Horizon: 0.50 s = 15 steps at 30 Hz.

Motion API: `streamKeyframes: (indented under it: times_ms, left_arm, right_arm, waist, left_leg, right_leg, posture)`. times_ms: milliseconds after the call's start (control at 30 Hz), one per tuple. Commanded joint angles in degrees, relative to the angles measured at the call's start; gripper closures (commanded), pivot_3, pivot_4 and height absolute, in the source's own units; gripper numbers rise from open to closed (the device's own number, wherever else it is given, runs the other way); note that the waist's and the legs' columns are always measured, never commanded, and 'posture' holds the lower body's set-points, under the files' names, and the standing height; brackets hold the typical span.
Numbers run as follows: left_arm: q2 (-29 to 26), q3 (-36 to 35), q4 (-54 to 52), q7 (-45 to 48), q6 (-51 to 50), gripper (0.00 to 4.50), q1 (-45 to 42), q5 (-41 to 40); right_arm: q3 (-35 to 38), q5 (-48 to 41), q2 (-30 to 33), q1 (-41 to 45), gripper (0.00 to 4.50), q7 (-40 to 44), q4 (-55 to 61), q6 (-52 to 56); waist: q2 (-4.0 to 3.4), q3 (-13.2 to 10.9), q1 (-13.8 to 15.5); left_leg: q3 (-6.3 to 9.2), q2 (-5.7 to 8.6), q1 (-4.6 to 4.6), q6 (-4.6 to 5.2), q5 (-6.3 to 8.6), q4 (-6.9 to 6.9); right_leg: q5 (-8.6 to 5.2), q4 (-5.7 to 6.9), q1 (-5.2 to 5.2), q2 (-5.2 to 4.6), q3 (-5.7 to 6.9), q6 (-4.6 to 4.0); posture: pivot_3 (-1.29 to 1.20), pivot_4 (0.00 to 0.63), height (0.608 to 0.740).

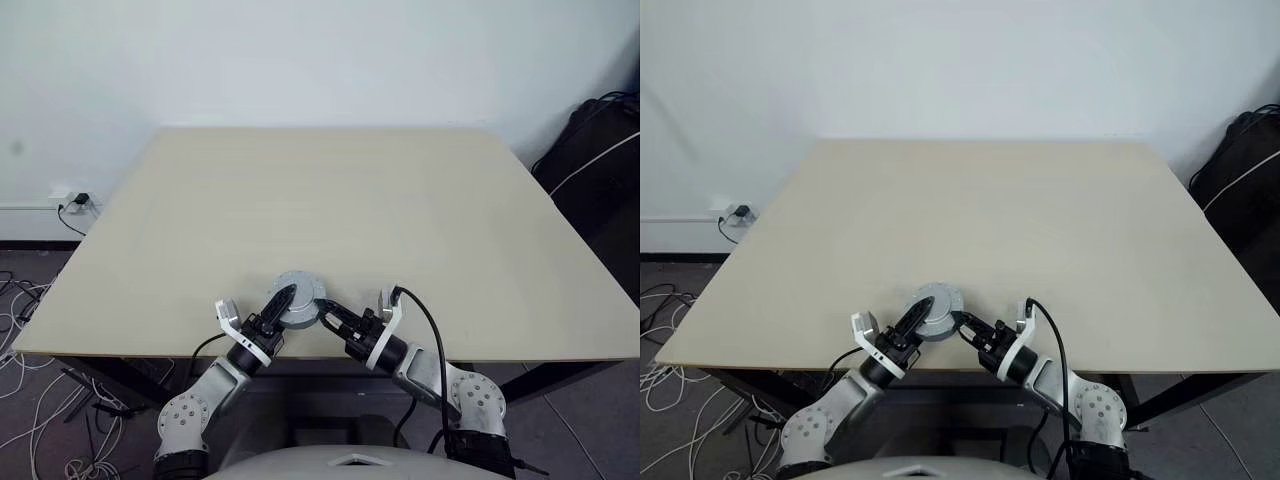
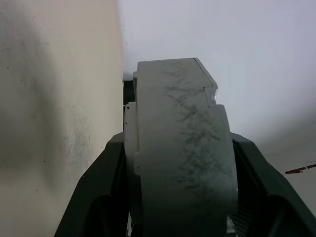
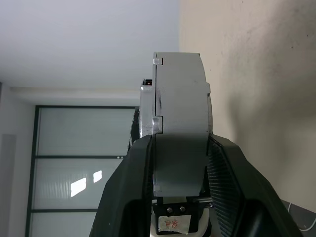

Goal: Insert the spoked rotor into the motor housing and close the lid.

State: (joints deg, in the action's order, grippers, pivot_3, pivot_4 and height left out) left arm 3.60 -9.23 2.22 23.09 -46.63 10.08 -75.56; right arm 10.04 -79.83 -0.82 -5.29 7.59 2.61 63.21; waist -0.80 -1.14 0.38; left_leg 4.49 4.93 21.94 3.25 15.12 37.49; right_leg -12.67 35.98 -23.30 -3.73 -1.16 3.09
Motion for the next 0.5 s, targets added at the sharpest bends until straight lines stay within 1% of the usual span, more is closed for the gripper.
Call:
streamKeyframes:
  times_ms: [33, 200, 267, 333, 367, 500]
  left_arm:
    - [2.21, 0.11, -1.1, 0.28, -0.29, 2.35, -0.48, -0.45]
    - [2.06, 0.06, -1.11, 0.2, -0.38, 2.36, -0.65, -0.3]
    - [2.01, 0.01, -1.16, 0.19, -0.3, 2.36, -0.72, -0.31]
    - [2.02, -0.17, -1.21, 0.19, -0.12, 2.36, -0.87, -0.06]
    - [2.06, -0.3, -1.24, 0.16, 0.01, 2.36, -0.97, 0.07]
    - [2.06, -0.82, -1.47, 0.1, 0.64, 2.36, -1.44, 0.57]
  right_arm:
    - [-1.56, 0.96, -0.11, 0.77, 3.25, 2.09, 4.37, -1.63]
    - [-3.26, 4.08, 0.68, 0.14, 3.25, 4.72, 6.28, -3.25]
    - [-3.49, 4.36, 0.78, 0.03, 2.5, 5.26, 6.34, -3.47]
    - [-3.54, 4.52, 0.97, 0.04, 1.96, 5.6, 6.33, -3.59]
    - [-3.52, 4.57, 1.11, 0.06, 1.56, 5.74, 6.32, -3.61]
    - [-4.03, 6.01, 2.47, -0.36, 0.23, 6.53, 7.36, -3.85]
  waist:
    - [0.0, 0.0, -0.01]
    - [0.0, 0.0, 0.01]
    - [0.0, 0.0, 0.01]
    - [0.01, -0.01, 0.05]
    - [0.01, -0.01, 0.11]
    - [0.02, -0.01, 0.33]
  left_leg:
    - [0.0, 0.0, 0.0, 0.0, 0.0, 0.0]
    - [0.0, 0.0, 0.0, 0.0, 0.0, 0.02]
    - [0.0, 0.0, 0.0, -0.01, 0.01, 0.03]
    - [0.0, 0.0, 0.0, -0.02, 0.01, 0.04]
    - [0.0, 0.0, 0.0, -0.02, 0.01, 0.04]
    - [0.0, 0.0, 0.0, -0.11, 0.06, 0.05]
  right_leg:
    - [0.0, 0.0, 0.0, 0.0, 0.0, 0.0]
    - [0.0, 0.0, 0.01, 0.01, 0.01, 0.01]
    - [0.01, 0.0, 0.01, 0.01, 0.01, 0.01]
    - [0.01, 0.0, 0.01, 0.01, 0.01, 0.02]
    - [0.01, 0.0, 0.01, 0.01, 0.01, 0.02]
    - [0.01, 0.0, 0.01, 0.0, 0.01, 0.02]
  posture:
    - [0.0, 0.0, 0.74]
    - [0.0, 0.0, 0.74]
    - [0.0, 0.0, 0.74]
    - [0.0, 0.0, 0.74]
    - [0.0, 0.0, 0.74]
    - [0.0, 0.0, 0.74]
